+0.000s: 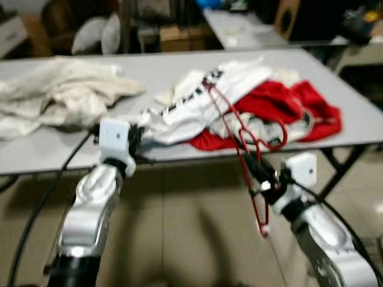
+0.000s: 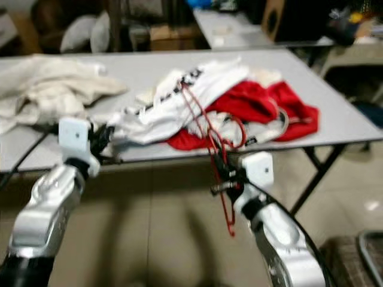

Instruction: Hang hanger

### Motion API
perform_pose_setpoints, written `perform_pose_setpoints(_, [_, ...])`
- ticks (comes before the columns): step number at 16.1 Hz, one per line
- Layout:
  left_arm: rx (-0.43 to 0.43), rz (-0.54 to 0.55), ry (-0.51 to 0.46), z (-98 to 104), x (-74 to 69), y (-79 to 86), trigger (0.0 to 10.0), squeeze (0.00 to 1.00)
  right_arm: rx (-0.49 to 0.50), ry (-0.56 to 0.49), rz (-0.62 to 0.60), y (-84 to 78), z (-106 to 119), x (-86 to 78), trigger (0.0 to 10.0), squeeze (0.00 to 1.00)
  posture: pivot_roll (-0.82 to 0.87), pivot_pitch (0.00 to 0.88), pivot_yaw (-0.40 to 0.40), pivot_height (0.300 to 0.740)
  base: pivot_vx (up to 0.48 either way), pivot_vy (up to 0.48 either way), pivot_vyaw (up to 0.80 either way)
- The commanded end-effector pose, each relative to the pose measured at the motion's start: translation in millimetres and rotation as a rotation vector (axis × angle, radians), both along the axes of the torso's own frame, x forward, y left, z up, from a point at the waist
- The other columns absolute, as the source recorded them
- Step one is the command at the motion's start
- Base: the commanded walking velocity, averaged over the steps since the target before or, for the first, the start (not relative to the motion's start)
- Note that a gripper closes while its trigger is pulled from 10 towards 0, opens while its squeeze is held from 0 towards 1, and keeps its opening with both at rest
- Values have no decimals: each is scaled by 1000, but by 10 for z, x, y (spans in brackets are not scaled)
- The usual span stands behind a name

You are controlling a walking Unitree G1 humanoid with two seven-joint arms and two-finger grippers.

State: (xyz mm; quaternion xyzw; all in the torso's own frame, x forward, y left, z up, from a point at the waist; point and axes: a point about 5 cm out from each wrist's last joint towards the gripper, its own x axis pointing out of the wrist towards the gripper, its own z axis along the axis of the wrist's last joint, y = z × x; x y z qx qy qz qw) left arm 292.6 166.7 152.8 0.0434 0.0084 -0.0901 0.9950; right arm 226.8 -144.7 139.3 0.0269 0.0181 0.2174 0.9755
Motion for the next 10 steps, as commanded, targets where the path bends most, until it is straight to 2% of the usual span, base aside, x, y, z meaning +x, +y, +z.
perform_pose_setpoints(1, [7,-9,-4,20,0,-20,10000,0,-3,-17,5,4,45,6,10000,0,-44,0,69,740,0,0,0])
perform_pose_setpoints(9, [11,-38,-5,31,-10,-35,10000,0,-1,-12,19,24,34,7,10000,0,-39,0,65,740,0,0,0])
perform_pose_setpoints(10, [10,-161,8,11,-54,-118,10000,0,-1,-11,20,25,32,5,10000,0,-41,0,64,740,0,0,0])
